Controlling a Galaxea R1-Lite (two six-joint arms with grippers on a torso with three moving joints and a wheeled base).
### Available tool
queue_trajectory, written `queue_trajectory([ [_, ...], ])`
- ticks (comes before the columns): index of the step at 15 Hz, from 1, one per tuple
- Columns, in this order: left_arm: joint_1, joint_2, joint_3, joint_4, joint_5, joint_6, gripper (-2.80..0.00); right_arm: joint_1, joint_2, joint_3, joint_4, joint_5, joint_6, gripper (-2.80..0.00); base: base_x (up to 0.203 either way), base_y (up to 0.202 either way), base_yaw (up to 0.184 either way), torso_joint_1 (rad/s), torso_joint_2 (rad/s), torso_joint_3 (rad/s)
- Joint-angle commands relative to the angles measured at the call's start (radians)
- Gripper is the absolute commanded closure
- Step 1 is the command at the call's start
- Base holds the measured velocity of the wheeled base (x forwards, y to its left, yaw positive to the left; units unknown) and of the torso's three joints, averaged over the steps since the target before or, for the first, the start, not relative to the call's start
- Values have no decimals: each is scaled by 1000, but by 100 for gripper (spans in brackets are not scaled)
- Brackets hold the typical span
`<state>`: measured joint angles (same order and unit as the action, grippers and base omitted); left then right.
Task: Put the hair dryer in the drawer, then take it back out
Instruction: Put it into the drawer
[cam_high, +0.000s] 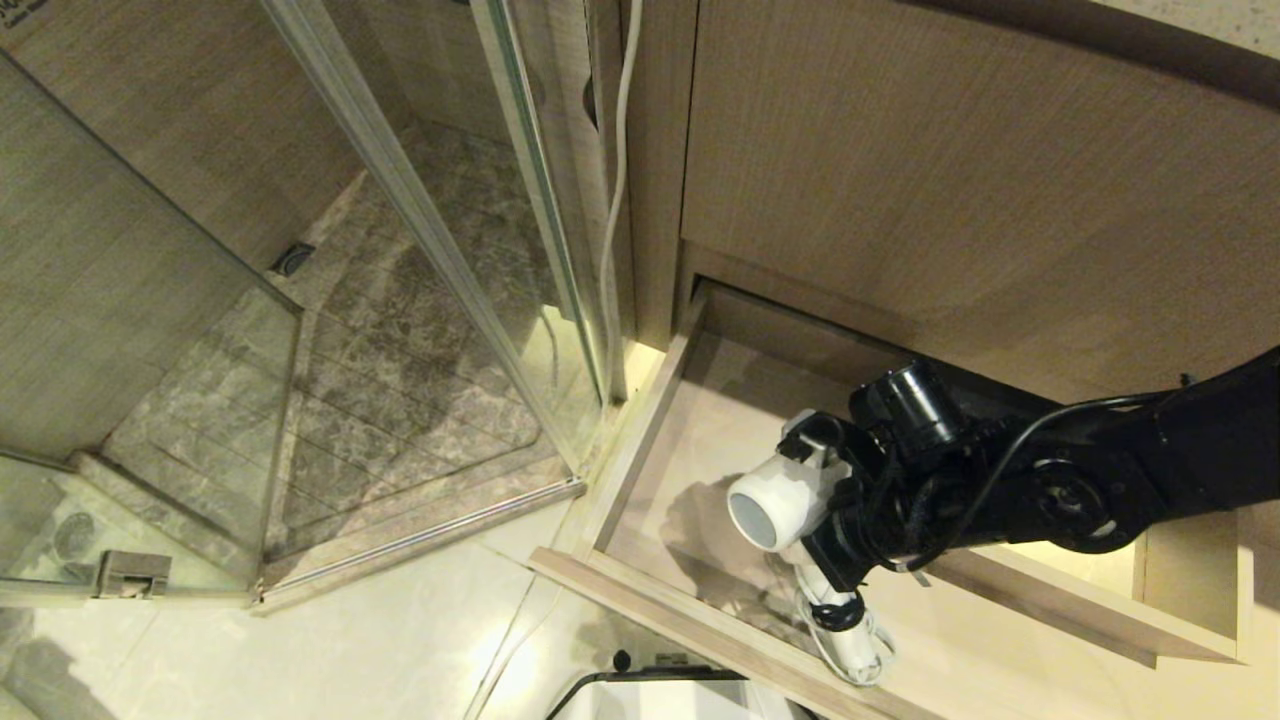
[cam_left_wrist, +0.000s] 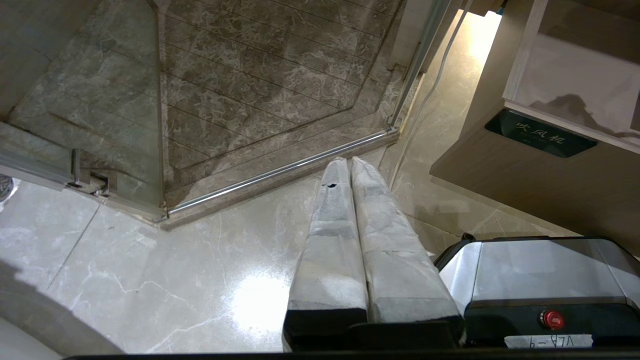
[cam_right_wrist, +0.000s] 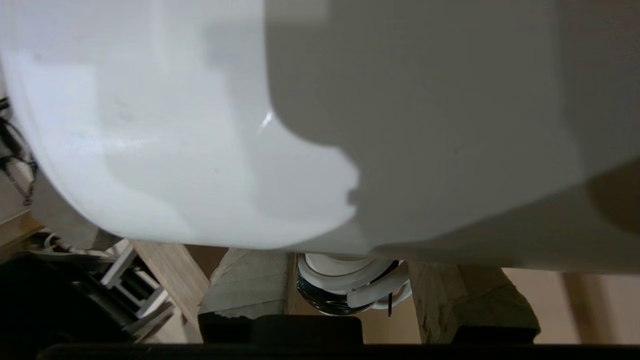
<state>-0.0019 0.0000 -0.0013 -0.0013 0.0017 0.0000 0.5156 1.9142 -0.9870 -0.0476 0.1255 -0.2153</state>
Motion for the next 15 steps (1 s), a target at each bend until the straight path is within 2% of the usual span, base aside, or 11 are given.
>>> queue_trajectory([
  [1,0,2,0,0,0,0,0,5,59,-2,-31,4,5,0,0,0,0,0,0,0],
  [6,0,2,0,0,0,0,0,24,173,-22,-93,-4,-7,0,0,0,0,0,0,0],
  [15,0,2,0,0,0,0,0,28,285,-93,-101,-35,-8,0,0,0,0,0,0,0],
])
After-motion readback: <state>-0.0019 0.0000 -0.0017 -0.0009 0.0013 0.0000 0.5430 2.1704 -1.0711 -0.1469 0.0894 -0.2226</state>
